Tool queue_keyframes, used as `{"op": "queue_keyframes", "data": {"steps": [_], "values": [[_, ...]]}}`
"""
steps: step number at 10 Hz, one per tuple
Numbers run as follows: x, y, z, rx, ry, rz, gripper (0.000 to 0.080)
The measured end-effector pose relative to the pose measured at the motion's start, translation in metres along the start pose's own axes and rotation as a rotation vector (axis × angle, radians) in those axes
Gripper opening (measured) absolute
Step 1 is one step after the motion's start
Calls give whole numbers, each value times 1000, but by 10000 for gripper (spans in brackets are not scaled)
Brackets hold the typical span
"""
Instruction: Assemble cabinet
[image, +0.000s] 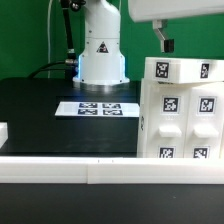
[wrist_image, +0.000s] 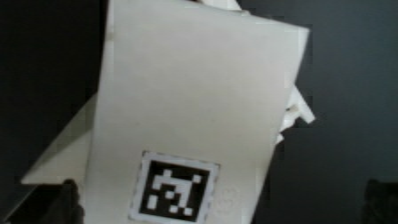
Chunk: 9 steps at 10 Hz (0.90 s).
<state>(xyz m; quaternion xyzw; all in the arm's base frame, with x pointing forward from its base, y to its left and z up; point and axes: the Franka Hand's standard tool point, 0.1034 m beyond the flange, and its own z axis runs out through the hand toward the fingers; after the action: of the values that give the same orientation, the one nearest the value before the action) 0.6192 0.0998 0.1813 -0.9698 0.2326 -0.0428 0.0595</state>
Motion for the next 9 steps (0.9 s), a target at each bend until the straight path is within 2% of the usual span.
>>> {"op": "queue_keyframes", "data": {"steps": [2,8,9], "values": [[-1,-3,-2,-9,-9,-200,797],[4,3,-2,-13,-29,-621,797],[5,5,-2,-20,-27,-766,797]]}}
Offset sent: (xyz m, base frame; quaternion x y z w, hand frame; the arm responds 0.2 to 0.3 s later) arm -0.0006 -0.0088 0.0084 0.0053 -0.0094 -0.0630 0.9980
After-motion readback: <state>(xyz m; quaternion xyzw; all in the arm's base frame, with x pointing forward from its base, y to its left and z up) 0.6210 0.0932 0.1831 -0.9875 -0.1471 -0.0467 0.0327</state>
